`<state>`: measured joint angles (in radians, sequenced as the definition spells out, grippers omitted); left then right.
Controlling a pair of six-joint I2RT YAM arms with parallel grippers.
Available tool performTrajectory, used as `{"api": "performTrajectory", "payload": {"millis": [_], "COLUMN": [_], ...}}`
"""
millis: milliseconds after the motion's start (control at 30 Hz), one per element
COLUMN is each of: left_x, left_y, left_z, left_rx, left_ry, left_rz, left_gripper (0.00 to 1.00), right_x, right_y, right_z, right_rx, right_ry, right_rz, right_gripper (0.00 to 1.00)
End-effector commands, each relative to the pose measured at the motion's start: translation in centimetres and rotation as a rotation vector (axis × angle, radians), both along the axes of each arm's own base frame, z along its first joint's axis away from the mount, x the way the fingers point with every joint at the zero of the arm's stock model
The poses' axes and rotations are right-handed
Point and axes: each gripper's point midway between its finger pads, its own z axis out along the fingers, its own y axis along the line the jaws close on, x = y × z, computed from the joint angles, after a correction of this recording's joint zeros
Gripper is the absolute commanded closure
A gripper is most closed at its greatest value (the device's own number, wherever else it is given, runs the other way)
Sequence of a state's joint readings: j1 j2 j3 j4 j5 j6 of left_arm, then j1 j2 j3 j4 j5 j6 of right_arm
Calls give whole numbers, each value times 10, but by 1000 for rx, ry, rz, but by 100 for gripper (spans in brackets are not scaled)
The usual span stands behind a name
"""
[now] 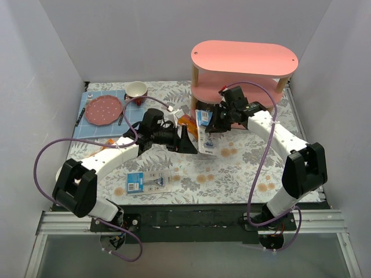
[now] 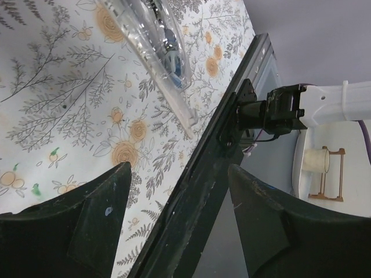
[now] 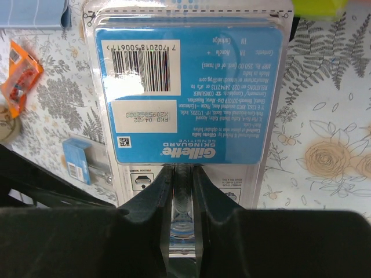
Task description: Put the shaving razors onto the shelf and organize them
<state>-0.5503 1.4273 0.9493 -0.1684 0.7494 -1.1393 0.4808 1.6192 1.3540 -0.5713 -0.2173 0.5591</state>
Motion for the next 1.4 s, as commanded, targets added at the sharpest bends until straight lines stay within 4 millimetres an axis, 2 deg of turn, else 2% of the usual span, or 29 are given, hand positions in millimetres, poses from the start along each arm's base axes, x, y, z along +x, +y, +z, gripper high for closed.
{"api": "performTrajectory", "payload": {"millis": [0,133,200,467,567,600,700,733,800,833,867,900,967,1000,1167,1233,1267,1300,1367], "left_x": [10,18,16,5,4,4,3,3,3,3,6,4,10,16,40,40,50,52,58], "left_y": [-20,-35,-40,-46,-49,-50,-54,-55,-57,-56,-53,-52,-49,-45,-28,-25,-23,-22,-24], "left_z": [15,19,17,-13,-15,-12,-4,0,12,16,19,23,29,32,48,63,63,66,72], "left_rx": [-36,-41,-43,-28,-45,-54,-83,-92,-135,-147,-154,-167,-181,-190,-274,-340,-352,-365,-392], "left_ry": [-46,-60,-50,57,78,73,58,47,29,29,29,33,34,33,71,100,114,159,142], "left_rz": [-30,-49,-59,-62,-73,-81,-121,-135,-174,-186,-186,-204,-204,-194,-200,-256,-256,-260,-299], "left_gripper": [34,35,36,54,67,78,89,95,100,100,100,100,100,100,100,100,100,100,100], "right_x": [0,-7,-8,-9,-15,-17,-19,-17,-12,-8,-2,1,6,9,-2,-11,-13,-16,-20], "right_y": [5,-1,-4,-12,-9,-10,-13,-17,-22,-27,-31,-36,-55,-60,-102,-119,-125,-129,-136], "right_z": [13,11,9,22,25,26,28,31,42,53,67,77,95,111,155,161,162,161,163], "right_rx": [64,62,52,76,110,112,108,102,104,115,104,102,63,54,-34,-101,-123,-143,-170], "right_ry": [22,28,23,-5,-5,-5,-28,-53,-105,-144,-211,-248,-336,-389,-581,-638,-651,-651,-668], "right_rz": [-73,-88,-97,-113,-94,-93,-86,-85,-65,-52,-17,-4,42,59,139,127,116,108,89], "right_gripper": [99,99,99,99,99,99,99,99,99,95,83,62,50,38,20,15,14,14,14]}}
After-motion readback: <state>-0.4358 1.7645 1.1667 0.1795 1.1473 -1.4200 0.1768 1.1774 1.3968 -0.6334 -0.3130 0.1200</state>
